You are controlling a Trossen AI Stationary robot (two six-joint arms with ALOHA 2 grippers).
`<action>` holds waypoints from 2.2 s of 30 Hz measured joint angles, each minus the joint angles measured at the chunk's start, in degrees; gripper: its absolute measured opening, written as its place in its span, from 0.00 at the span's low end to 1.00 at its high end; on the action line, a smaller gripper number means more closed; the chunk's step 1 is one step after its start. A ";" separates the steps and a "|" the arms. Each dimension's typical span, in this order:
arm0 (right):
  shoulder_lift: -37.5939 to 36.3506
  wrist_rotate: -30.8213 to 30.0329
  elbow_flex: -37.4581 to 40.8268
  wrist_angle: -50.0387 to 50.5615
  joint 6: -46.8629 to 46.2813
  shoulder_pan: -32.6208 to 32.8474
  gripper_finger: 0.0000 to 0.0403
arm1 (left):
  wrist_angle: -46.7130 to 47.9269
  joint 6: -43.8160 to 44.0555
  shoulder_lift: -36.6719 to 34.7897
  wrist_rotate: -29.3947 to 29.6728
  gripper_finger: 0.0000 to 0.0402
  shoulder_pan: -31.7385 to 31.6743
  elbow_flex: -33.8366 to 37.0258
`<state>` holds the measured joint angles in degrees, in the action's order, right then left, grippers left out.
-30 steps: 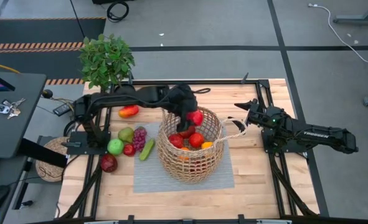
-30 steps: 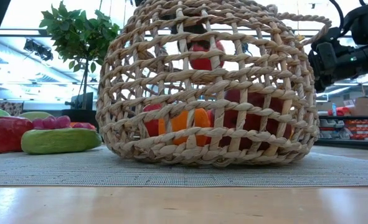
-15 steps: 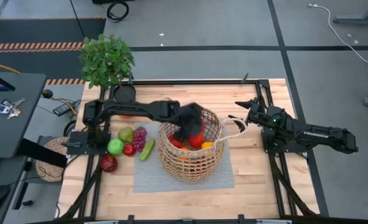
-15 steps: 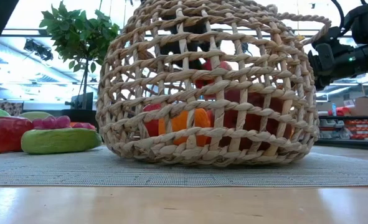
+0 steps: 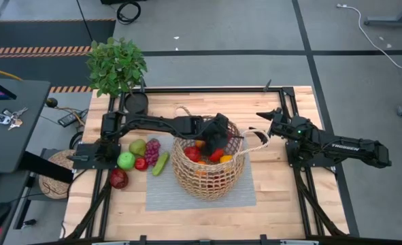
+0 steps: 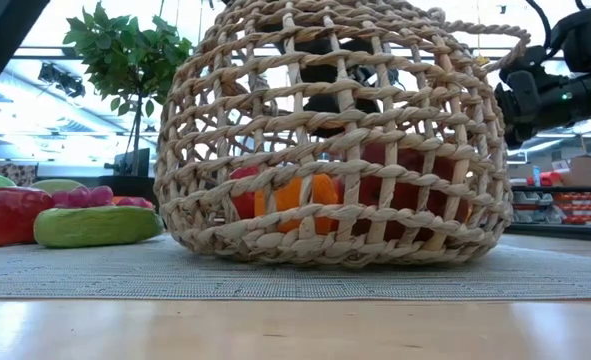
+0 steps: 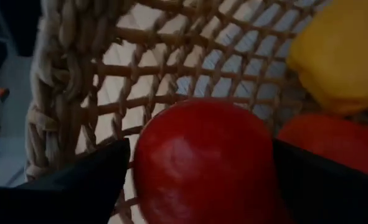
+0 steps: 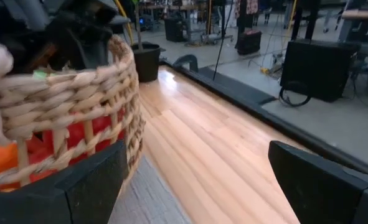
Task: Build produce basket
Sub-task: Put the red apple into the brown basket, then put the dark red apple into the brown basket
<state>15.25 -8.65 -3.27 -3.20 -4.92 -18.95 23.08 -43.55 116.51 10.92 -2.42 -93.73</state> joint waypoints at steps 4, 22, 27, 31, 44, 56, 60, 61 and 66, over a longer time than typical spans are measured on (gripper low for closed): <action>0.28 0.84 0.44 0.48 -0.97 0.01 0.98 | 0.43 4.06 -0.02 0.33 0.98 0.49 0.00; -0.44 0.84 1.66 0.05 -0.49 -0.01 0.98 | 2.27 13.21 -22.29 10.63 0.96 2.35 0.00; -0.42 1.47 1.66 0.31 -0.47 0.01 0.98 | 6.95 21.20 -29.57 10.93 0.96 3.99 0.00; -0.42 2.74 1.66 0.35 -0.47 0.01 0.98 | 10.72 26.93 -35.26 17.35 0.96 8.26 3.27; -0.37 4.32 1.66 -0.69 -2.12 0.08 0.98 | 15.40 60.77 -53.37 34.94 0.96 30.38 22.34; -0.37 5.55 1.66 -1.03 -2.57 0.12 0.98 | 38.15 115.48 -52.31 4.74 0.96 42.05 33.84; -0.37 5.51 1.66 -1.00 -2.44 0.12 0.98 | 44.04 121.52 -48.04 -8.25 0.96 41.97 34.95; -0.37 5.50 1.66 -1.02 -2.36 0.12 0.98 | 44.65 121.95 -47.00 -10.18 0.96 41.97 34.80; -0.37 5.30 1.66 -1.01 -1.05 0.10 0.98 | 55.99 117.68 -39.46 -16.36 0.96 42.42 32.06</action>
<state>14.87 -3.35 -1.61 -4.21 -5.97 -18.85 79.06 74.13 77.05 -5.44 40.00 -61.67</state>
